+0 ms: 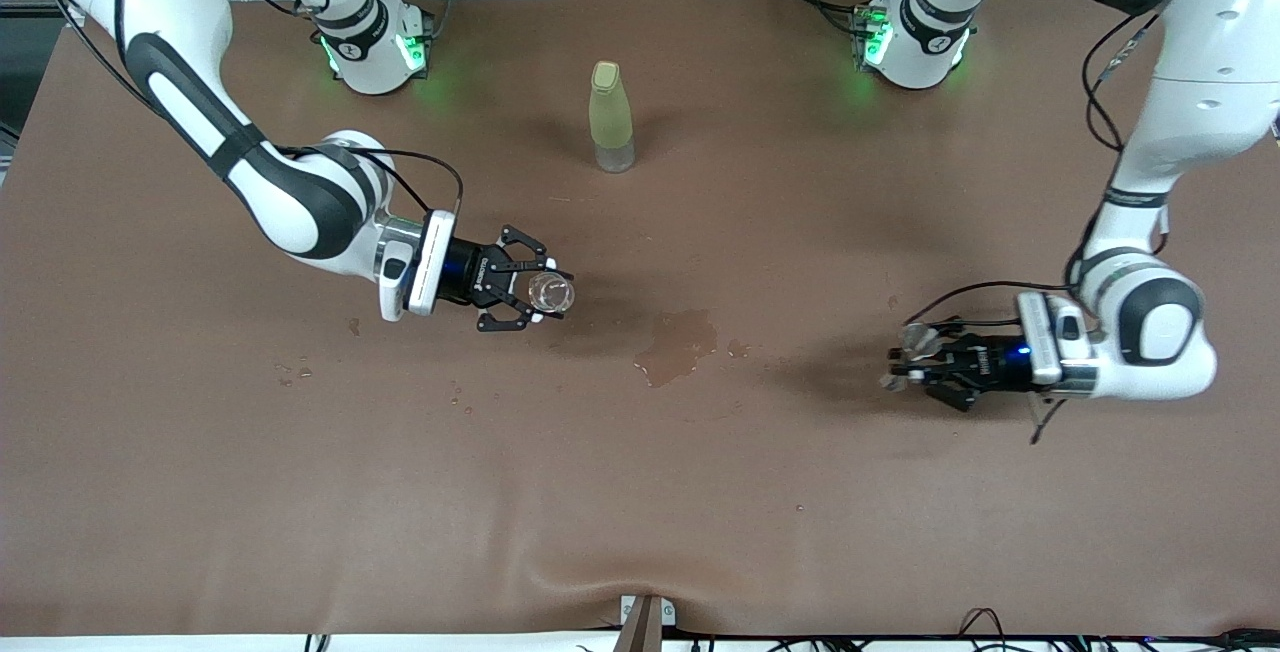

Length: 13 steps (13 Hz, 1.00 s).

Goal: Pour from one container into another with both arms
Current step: 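Lift the glass and jigger and bring them together with both grippers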

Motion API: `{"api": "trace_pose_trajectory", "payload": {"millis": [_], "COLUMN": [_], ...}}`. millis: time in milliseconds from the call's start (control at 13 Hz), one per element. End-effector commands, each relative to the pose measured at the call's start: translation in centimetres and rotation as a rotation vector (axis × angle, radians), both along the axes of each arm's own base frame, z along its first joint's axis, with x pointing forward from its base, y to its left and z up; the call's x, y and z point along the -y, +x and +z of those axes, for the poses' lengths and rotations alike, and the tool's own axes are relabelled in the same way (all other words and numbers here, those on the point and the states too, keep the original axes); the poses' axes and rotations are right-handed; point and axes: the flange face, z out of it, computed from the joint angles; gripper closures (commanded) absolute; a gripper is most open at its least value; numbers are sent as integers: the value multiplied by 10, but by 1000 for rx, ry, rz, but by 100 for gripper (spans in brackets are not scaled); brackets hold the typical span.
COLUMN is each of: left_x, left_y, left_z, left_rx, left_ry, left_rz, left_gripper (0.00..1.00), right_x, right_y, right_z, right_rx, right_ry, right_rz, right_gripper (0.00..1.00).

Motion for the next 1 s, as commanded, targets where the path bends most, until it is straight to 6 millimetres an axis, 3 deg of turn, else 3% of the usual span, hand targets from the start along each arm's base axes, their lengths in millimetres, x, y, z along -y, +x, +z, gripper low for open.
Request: {"api": "trace_pose_trajectory", "payload": {"millis": [0, 231, 385, 692, 923], "left_x": [73, 163, 206, 260, 293], "left_y": [0, -16, -27, -47, -56], "left_z": [1, -22, -32, -58, -67], "left_rx": [-24, -95, -127, -196, -202], "left_ry": [-52, -129, -140, -136, -103], "left_rz": [22, 31, 61, 126, 156], "left_gripper": [100, 100, 100, 100, 100], "right_x": [-12, -21, -36, -63, -82], "right_y": [-12, -19, -28, -47, -65], "right_z": [5, 1, 4, 22, 22], "right_rx": [21, 21, -3, -46, -81], "right_ry": [-11, -22, 0, 1, 22], "right_rz": [-4, -37, -37, -67, -105], "right_gripper": [86, 86, 86, 86, 86]}}
